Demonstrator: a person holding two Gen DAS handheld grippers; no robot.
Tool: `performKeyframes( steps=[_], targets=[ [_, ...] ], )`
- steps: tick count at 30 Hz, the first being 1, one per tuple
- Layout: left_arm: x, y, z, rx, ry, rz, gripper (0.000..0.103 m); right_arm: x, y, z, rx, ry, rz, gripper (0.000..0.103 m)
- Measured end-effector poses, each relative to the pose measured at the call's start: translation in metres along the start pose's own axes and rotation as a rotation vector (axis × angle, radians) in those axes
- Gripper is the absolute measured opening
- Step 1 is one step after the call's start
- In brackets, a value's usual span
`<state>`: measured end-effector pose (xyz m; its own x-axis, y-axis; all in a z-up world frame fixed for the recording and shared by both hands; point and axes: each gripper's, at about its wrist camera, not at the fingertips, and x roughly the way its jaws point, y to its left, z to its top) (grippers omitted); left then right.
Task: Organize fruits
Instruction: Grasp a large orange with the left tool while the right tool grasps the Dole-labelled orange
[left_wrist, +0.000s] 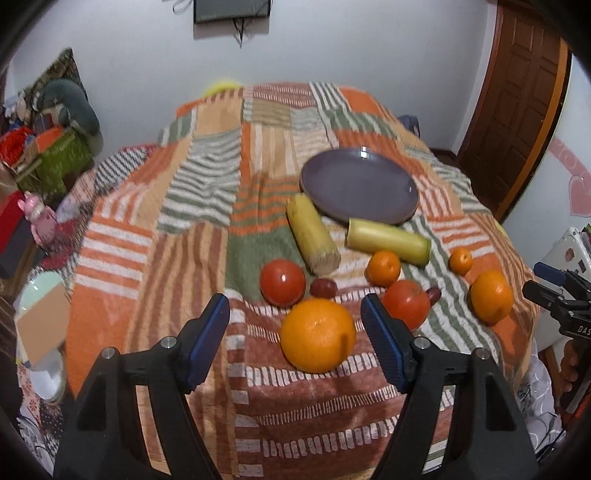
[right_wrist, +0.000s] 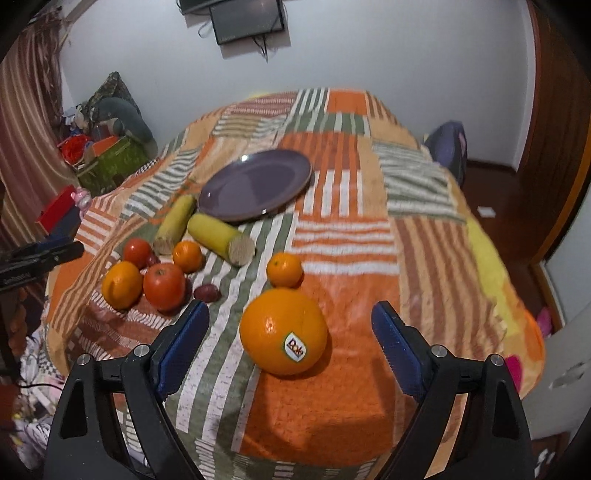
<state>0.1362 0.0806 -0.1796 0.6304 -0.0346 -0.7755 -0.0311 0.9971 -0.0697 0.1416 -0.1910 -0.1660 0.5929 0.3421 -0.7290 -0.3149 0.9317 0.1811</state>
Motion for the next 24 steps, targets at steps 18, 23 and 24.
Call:
performKeyframes(
  steps=[18,23,24],
  targets=[
    [0.066,-0.006,-0.013,-0.026,0.209,-0.09,0.076,0.05,-0.002,-0.014,0.048,0.173,0.054,0.088],
    [0.079,-0.005,-0.013,-0.039,0.227,-0.088,0.076,0.061,-0.004,-0.014,0.059,0.204,0.062,0.076],
    [0.08,-0.006,-0.013,-0.039,0.224,-0.088,0.076,0.062,-0.005,-0.015,0.066,0.21,0.071,0.075]
  ],
)
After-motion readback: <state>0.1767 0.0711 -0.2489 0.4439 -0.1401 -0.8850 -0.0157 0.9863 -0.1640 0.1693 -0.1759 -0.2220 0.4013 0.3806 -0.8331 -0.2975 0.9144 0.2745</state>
